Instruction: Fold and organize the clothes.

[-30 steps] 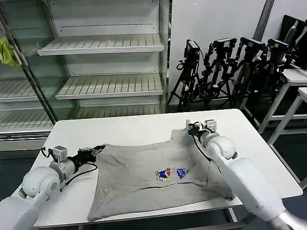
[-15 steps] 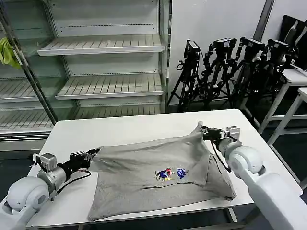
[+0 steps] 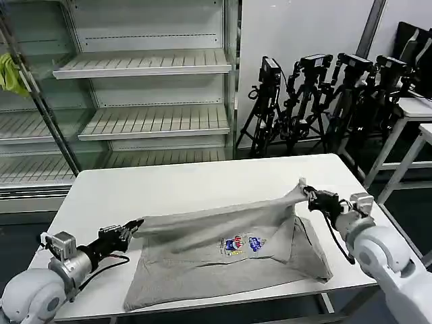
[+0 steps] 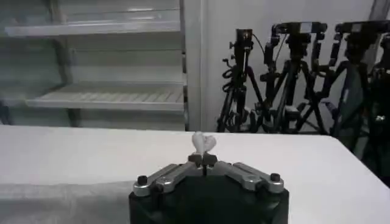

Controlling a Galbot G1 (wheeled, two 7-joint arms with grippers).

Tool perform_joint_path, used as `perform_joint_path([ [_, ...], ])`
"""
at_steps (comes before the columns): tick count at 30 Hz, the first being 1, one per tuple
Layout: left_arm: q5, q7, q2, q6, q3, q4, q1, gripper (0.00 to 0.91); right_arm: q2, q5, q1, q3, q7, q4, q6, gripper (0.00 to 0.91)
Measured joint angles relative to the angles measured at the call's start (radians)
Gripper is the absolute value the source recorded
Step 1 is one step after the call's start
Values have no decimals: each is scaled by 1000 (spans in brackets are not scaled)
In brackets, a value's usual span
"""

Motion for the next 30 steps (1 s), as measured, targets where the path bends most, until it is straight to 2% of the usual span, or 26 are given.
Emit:
perform_joint_path([
  [21,-12,2,6,0,-131,-120,150,50,20,-82,-103,11,-18,23,26,0],
  [30,-4,2,17,1,-159,-159,213,50,2,-106,-143,20,-22,40,30,0],
])
